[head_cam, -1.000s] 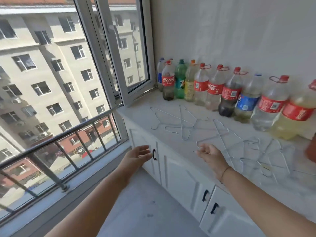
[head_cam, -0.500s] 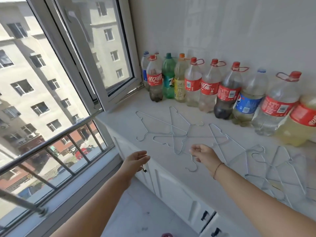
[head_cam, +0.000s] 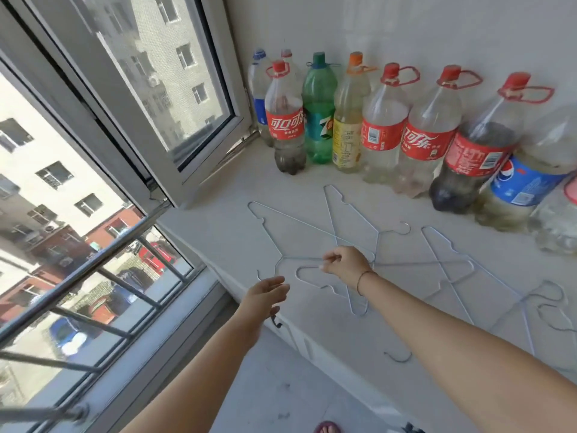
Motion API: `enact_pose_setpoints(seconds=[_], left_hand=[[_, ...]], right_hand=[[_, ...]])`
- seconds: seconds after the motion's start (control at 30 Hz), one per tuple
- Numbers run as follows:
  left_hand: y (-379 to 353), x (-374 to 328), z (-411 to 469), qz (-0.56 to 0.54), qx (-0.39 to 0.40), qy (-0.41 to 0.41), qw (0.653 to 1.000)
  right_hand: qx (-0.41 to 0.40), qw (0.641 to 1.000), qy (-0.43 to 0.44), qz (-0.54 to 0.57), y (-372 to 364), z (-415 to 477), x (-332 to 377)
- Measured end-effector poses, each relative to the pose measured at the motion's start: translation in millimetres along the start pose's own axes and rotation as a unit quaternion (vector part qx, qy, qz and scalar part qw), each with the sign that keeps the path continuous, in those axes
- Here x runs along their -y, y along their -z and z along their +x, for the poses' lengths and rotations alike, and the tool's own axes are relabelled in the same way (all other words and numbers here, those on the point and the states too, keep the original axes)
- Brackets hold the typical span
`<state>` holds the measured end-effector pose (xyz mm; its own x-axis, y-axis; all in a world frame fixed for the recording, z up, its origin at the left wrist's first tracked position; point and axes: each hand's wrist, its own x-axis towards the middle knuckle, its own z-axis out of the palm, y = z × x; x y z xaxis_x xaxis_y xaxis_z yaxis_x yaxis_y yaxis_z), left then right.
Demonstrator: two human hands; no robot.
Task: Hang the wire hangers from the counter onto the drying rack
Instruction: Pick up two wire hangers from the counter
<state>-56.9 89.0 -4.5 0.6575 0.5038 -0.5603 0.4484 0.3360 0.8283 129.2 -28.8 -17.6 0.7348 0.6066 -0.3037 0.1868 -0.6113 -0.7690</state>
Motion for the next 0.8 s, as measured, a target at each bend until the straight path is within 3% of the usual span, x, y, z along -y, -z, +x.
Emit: enact_pose_setpoints(seconds=[0.13, 0.33, 0.67, 0.8], left_hand=[[4.4, 1.5, 18.9, -0.015, -0.004, 0.019, 1.0], [2.7, 4.1, 32.4, -0.041, -0.019, 0.044, 0.998], [-15.9, -1.0, 51.5, -0.095, -0.031, 0.077, 0.992], [-30.5, -10.8, 58.8, -0.143, -0.028, 0.082, 0.986]], right_hand=[[0.002, 0.991, 0.007, -0.137, -7.1, 33.8, -3.1], [0.01, 0.98, 0.012, -0.198, -23.2, 60.5, -5.0], [0.017, 0.978, 0.001, -0.206, -25.8, 72.0, -0.2], [0.018, 0.987, -0.008, -0.159, -23.9, 72.0, 5.9]])
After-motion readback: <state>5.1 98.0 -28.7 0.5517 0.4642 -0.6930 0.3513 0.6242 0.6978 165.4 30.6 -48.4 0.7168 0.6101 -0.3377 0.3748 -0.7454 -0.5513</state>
